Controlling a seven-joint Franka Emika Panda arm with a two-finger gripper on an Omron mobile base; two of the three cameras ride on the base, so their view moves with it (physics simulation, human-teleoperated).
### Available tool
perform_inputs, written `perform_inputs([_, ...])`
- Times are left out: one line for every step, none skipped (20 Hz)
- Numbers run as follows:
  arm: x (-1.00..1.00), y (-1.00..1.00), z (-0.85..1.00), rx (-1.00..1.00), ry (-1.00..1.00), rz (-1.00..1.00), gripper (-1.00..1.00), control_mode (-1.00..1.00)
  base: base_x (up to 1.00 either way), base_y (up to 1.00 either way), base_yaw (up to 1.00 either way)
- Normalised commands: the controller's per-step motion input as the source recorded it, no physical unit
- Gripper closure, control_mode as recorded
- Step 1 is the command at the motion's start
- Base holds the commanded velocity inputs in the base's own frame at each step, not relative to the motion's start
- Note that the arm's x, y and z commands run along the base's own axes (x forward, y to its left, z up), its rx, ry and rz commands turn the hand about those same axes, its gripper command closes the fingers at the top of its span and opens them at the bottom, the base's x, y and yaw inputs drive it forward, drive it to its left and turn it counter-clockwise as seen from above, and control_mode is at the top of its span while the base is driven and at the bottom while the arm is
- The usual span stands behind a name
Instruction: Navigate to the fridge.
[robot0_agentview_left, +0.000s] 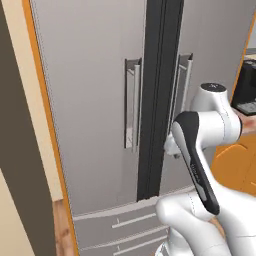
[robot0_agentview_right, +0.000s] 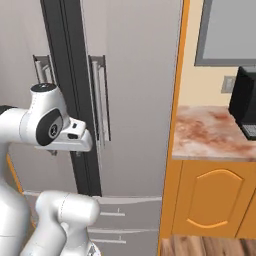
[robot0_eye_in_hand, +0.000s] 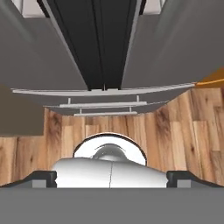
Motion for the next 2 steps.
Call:
perform_inputs([0.00, 0.00, 0.00, 0.00, 0.00, 0.00, -1.00, 1.00, 0.00, -0.09, 0.01])
perform_inputs([0.00, 0.00, 0.00, 0.00, 0.00, 0.00, -1.00, 1.00, 0.00, -0.08, 0.01])
